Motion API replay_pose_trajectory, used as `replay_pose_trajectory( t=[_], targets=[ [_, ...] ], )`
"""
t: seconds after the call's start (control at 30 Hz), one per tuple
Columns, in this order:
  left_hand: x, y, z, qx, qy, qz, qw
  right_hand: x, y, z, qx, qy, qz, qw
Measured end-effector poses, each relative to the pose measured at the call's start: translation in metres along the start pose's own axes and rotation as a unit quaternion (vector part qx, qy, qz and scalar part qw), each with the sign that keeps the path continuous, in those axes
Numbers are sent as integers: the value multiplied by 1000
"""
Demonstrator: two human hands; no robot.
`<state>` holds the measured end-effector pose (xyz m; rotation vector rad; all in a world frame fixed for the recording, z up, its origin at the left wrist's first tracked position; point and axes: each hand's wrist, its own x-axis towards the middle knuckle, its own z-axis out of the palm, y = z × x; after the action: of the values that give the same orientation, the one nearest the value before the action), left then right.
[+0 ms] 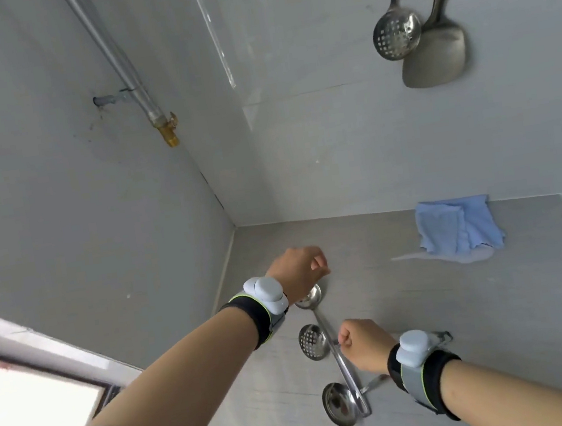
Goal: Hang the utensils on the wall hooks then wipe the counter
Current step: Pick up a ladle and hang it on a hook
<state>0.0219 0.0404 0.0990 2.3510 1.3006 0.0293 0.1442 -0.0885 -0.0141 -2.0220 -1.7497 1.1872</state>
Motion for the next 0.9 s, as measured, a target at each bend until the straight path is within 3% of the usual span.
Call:
replay_pose_trajectory(
  t=[0.37,0.6,0.9],
  targets=[
    [-12,-15,58,118,-110,34,986,6,15,37,-56,-21,58,997],
    [-14,-24,87,148,-234,68,959,10,18,46,-35,-29,90,995],
    [-13,-26,97,282,-257,171,908,14,22,46,-53,-65,95,992]
  ],
)
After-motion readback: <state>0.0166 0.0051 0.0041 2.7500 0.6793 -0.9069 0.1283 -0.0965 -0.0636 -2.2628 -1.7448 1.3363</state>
